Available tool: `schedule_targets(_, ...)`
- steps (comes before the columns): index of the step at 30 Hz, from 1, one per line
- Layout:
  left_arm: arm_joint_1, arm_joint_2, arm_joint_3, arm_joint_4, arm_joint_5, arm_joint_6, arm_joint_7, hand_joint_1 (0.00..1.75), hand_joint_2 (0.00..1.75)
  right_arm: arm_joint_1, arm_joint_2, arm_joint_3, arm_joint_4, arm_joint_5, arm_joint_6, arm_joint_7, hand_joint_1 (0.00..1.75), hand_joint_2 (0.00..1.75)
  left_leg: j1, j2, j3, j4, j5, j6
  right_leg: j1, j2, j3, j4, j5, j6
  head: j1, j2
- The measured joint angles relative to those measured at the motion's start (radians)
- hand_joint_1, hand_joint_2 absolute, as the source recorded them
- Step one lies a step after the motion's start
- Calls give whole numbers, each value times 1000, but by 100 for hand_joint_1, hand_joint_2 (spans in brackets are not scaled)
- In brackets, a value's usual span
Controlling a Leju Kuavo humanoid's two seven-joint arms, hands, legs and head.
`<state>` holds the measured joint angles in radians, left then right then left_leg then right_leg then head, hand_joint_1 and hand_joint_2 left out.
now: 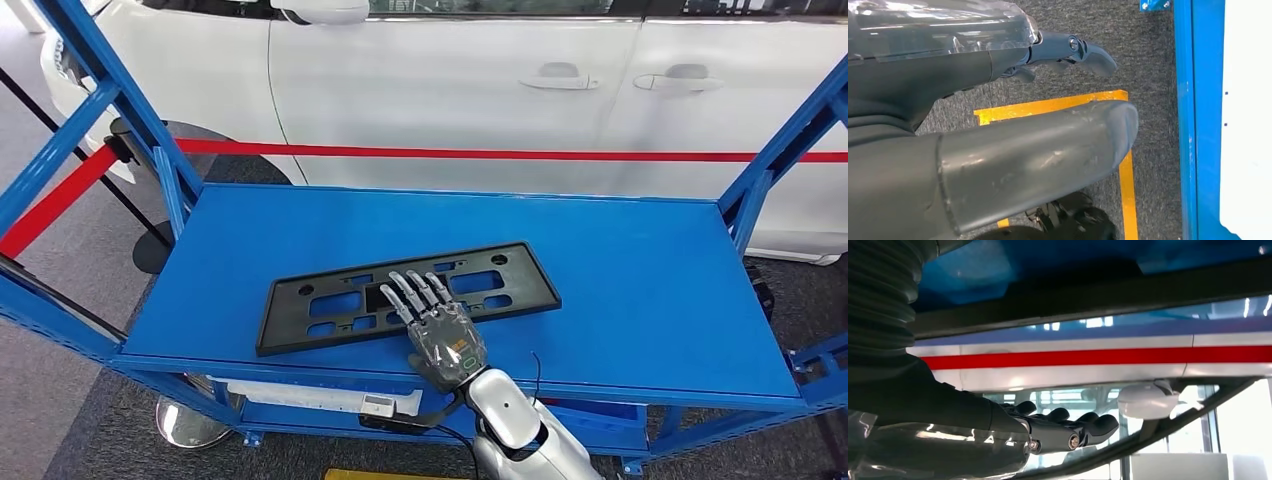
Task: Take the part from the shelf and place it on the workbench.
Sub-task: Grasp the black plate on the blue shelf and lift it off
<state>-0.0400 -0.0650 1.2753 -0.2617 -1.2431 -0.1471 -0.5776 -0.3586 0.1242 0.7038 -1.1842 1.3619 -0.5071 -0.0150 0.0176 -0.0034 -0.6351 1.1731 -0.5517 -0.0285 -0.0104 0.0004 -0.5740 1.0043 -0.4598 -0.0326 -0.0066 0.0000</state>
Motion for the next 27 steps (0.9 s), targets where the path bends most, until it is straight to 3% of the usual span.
schedule_targets(2, 0, 0, 0, 0, -8, 0, 0, 0, 0, -14, 11, 0, 48, -5, 6, 7, 0, 175, 2, 0, -51, 109, -37, -6, 2, -1, -1, 1, 0, -1, -1, 0)
schedule_targets(3, 1, 0, 0, 0, -11, 0, 0, 0, 0, -22, 16, 0, 71, -8, 7, 11, 0, 175, 3, 0, -54, 116, -27, -7, 2, -1, 0, 2, -1, -1, -2, 0)
schedule_targets(4, 1, 0, 0, 0, -14, 0, 0, 0, 0, -34, 23, 0, 95, -10, 5, 17, 0, 175, 4, 0, -40, 84, 0, -8, 3, 0, 0, 4, -1, -1, -2, 0)
schedule_targets(5, 0, 1, 0, 0, -17, 0, 0, 0, 0, -48, 31, -1, 119, -12, 3, 22, 0, 175, 5, 1, -10, 21, 38, -7, 2, 1, 0, 7, -3, 1, -2, 0)
schedule_targets(7, -4, 2, 0, 0, -24, 0, 0, 0, 0, -79, 50, -5, 168, -19, -4, 30, 0, 175, 3, 0, 47, -103, 86, 0, 5, 4, -2, 14, -7, 7, -3, 0)
schedule_targets(8, -6, 2, 0, 0, -27, 0, 0, 0, 0, -93, 59, -8, 191, -23, -8, 31, 0, 175, 1, -1, 61, -137, 94, 4, 7, 5, -4, 17, -7, 12, -3, 0)
schedule_targets(12, -6, 2, 0, 0, -29, 0, -1, 0, 0, -130, 86, -17, 257, -32, -15, 33, 0, 175, 1, -1, 65, -156, 100, 29, 7, 5, -10, 25, -14, 31, -3, 0)
schedule_targets(14, -8, 2, 0, 0, -32, 0, -1, 0, 0, -144, 95, -21, 283, -38, -17, 33, 0, 175, 5, 0, 66, -163, 107, 43, 5, 4, -41, 94, -59, 39, 0, 0)
schedule_targets(16, -8, 2, 0, 0, -37, 1, -1, 0, 0, -155, 103, -26, 310, -44, -21, 33, 0, 175, 4, 1, 62, -164, 108, 48, 4, 4, -103, 224, -121, 44, 3, 0)
schedule_targets(17, -8, 2, 0, 0, -40, 2, -1, 0, 0, -158, 106, -28, 322, -46, -23, 34, 10, 175, 4, 2, 61, -163, 108, 48, 3, 4, -128, 275, -137, 45, 3, 0)
schedule_targets(18, -8, 2, 0, 0, -42, 3, -1, 0, 0, -161, 111, -31, 333, -49, -25, 34, 54, 175, 4, 2, 61, -163, 108, 48, 3, 4, -137, 293, -133, 46, 3, 0)
schedule_targets(19, -8, 1, 0, 0, -43, 4, -1, 0, 0, -166, 115, -33, 341, -51, -27, 35, 97, 175, 4, 2, 62, -162, 108, 48, 2, 4, -127, 273, -111, 45, 3, 0)
schedule_targets(21, -8, 1, -1, 0, -44, 5, -1, 0, 0, -175, 123, -35, 358, -58, -29, 35, 175, 175, 4, 0, 63, -159, 106, 45, 2, 3, -64, 144, -44, 37, 3, 0)
schedule_targets(23, -8, 0, -1, 0, -44, 8, -1, 0, 0, -182, 129, -38, 374, -66, -26, 35, 174, 175, 0, -1, 61, -155, 104, 35, 6, 2, -14, 38, -10, 29, 3, 0)
schedule_targets(27, -7, 0, -1, 0, -45, 17, 0, 0, 0, -186, 134, -45, 394, -84, -14, 32, 175, 175, 0, -1, 57, -150, 101, 10, 9, 4, -6, 10, -2, 12, 2, 0)
